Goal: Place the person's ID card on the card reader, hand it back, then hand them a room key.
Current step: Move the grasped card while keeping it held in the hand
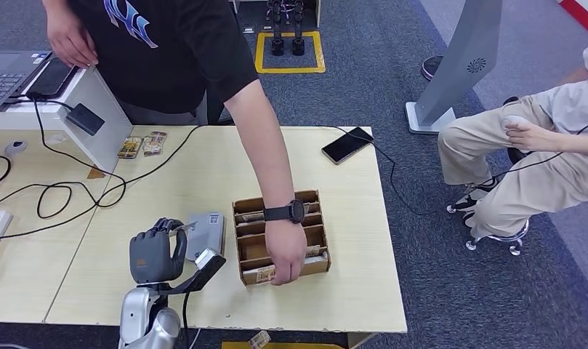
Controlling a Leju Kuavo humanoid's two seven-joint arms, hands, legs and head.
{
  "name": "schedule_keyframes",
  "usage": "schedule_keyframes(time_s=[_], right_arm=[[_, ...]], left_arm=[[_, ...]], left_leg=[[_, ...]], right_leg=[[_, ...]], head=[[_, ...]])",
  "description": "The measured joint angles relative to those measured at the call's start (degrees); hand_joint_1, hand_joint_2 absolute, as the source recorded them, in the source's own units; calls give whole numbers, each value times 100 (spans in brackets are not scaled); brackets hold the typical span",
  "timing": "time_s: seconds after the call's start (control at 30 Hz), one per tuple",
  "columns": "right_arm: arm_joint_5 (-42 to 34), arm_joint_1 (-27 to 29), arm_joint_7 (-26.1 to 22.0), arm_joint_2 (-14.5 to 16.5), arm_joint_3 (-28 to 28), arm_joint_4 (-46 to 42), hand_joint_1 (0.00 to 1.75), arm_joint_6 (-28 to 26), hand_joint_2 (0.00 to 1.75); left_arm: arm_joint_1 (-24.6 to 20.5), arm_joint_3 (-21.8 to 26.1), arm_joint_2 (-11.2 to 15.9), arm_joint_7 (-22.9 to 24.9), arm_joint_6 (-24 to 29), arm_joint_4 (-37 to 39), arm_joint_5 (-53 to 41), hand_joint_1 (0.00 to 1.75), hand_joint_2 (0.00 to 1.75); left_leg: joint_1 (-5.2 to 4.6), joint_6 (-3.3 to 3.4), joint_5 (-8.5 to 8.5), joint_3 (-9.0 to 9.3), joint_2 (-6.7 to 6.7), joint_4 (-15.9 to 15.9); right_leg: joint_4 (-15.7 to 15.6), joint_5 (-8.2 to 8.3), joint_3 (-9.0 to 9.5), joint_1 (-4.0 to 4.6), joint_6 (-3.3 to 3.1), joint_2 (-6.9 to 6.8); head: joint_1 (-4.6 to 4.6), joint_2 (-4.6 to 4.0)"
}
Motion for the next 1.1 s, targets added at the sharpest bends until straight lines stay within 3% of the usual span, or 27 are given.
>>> schedule_keyframes(time_s=[1.1], right_arm=[[52, -6, -29, -45, 0, 185, 0, 0, 0]], left_arm=[[3, -21, 2, 18, 1, 287, 140, 175, 175]], left_leg=[[0, 0, 0, 0, 0, 0]], right_leg=[[0, 0, 0, 0, 0, 0]], head=[[1, 0]])
